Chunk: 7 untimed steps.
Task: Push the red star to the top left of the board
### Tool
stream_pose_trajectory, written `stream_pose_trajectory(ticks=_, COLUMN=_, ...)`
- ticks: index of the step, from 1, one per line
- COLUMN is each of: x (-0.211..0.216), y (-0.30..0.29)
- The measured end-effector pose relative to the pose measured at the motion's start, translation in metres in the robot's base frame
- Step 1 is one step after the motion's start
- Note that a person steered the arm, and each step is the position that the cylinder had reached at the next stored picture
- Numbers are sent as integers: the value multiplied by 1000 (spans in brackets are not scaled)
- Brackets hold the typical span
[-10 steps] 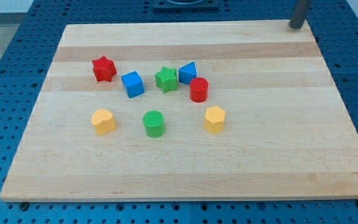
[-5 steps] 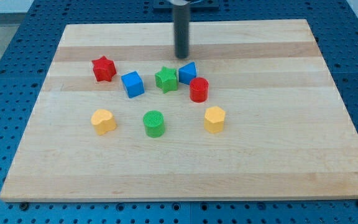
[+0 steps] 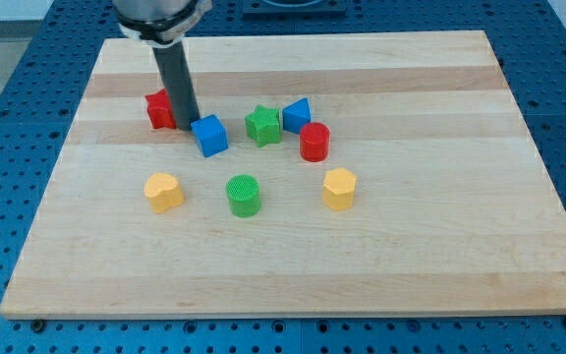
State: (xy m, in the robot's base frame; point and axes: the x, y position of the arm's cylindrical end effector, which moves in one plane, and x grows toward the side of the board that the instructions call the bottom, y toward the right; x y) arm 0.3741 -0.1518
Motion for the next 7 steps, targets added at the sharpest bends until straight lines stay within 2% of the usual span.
stream_pose_trajectory(ticks=4, x=0, y=-56)
stream_pose_trajectory(ticks=7, x=-37, y=-56)
